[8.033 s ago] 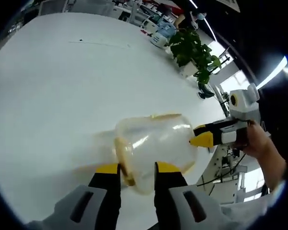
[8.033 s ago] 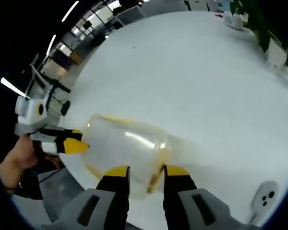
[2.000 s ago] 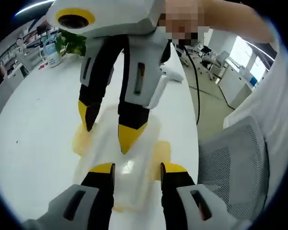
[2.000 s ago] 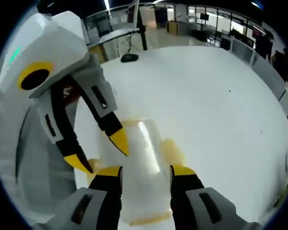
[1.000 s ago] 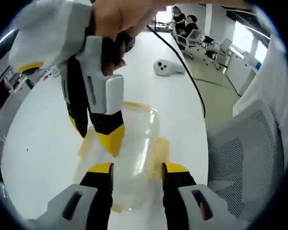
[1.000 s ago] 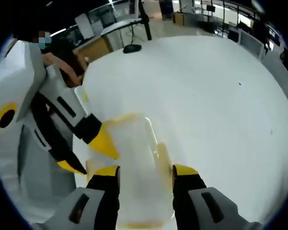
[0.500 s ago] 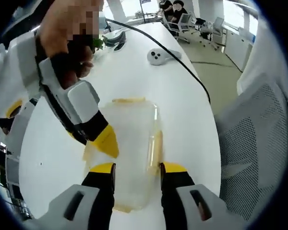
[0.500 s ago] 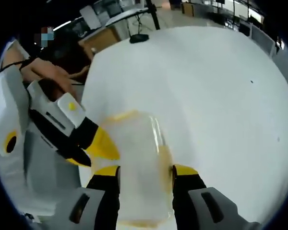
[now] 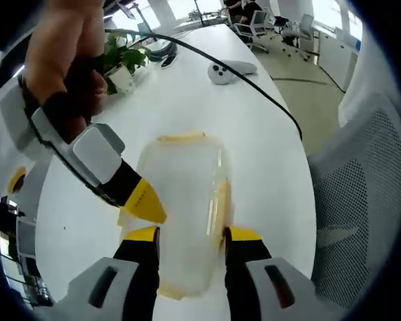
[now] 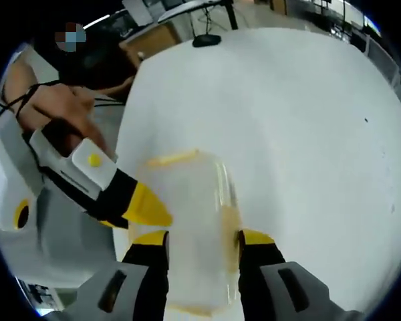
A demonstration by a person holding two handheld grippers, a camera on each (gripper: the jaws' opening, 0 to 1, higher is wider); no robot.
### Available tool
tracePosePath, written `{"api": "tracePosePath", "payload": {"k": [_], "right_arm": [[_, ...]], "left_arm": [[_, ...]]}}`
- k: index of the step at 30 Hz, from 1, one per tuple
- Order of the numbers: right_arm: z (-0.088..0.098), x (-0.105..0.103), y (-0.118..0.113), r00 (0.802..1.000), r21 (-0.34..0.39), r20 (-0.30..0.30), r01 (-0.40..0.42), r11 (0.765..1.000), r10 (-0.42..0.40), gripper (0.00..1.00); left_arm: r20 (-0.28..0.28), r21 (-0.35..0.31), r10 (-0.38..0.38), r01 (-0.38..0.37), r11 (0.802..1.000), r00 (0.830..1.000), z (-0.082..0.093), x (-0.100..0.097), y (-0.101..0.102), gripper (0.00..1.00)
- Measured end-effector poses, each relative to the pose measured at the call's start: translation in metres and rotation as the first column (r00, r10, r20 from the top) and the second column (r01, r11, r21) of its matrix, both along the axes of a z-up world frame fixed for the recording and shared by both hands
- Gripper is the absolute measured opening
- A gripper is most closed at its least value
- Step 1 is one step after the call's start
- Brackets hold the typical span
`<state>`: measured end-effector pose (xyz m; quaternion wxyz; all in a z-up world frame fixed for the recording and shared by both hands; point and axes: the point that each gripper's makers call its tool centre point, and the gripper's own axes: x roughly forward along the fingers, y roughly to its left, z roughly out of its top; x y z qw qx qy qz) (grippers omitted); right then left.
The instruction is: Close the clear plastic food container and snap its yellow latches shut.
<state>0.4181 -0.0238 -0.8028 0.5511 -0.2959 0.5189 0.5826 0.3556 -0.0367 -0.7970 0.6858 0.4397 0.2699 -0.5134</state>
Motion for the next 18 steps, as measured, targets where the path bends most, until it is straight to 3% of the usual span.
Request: {"api": "tracePosePath", "payload": {"k": [2,8,13,18], "right_arm": [[0.0015,-0.0028,0.0031,1.000,-0.010,-0.016,-0.027,1.000,0.027,0.37],[0.0007,-0.0043,-0.0009,1.000,-0.018,-0.017,-0.025,1.000,0.024,0.38],[0.0008,-0.0050,-0.0031,1.000,0.011,-0.019,-0.008,1.000,0.008,0.39],[-0.0005,-0.0063,-0.0016,0.999,0.041,-0.028,0.046,0.998,-0.045,0.42]], "left_arm": [[-0.012,-0.002,0.030,-0.030,1.000,0.999,-0.0038,-0.0031,0.0016,0.33],[0.000,0.002,0.009,-0.009,1.000,1.000,-0.0010,0.0015,0.0048,0.34],[0.006,0.015,0.007,-0.007,1.000,1.000,-0.0006,0.0037,0.0032,0.36],[-0.011,-0.029,0.018,-0.018,0.999,1.000,0.0029,0.0059,0.0027,0.37]]}}
